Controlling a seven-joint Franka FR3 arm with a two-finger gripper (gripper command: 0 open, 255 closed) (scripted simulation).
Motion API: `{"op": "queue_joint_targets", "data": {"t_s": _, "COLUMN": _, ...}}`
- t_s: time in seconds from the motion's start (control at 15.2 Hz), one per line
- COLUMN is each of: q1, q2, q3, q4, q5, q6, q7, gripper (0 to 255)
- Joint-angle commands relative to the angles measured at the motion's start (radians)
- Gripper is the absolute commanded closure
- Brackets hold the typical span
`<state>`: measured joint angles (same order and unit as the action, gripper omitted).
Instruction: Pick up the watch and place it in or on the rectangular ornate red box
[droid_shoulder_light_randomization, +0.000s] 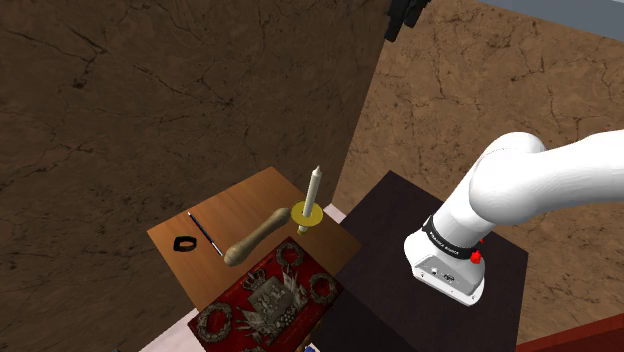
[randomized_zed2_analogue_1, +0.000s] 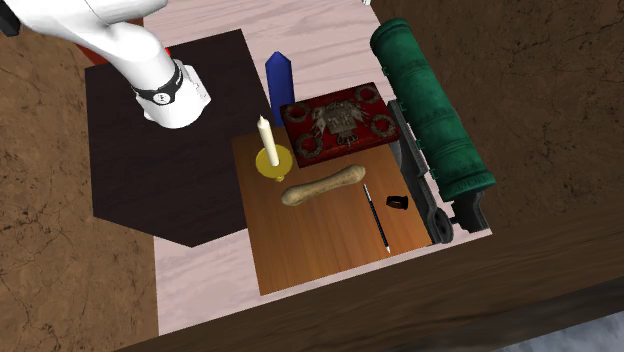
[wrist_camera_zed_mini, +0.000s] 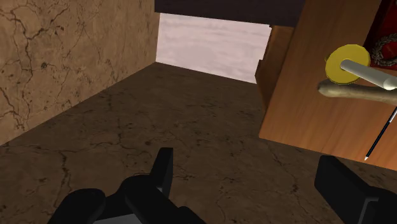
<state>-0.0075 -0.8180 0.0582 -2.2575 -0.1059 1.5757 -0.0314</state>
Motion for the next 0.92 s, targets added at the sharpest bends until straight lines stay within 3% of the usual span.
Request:
{"op": "queue_joint_targets", "data": {"t_s": 0.0, "q1": 0.000, "q2": 0.000, "q3": 0.000, "q4": 0.000, "q5": 0.000, "q6": 0.000, "q7": 0.000, "gripper": 0}}
{"op": "queue_joint_targets", "data": {"t_s": 0.86, "q1": 0.054, "q2": 0.111, "q3": 0.234, "q4": -0.196, "q5": 0.130, "q6": 0.290, "q7": 0.288, "gripper": 0}}
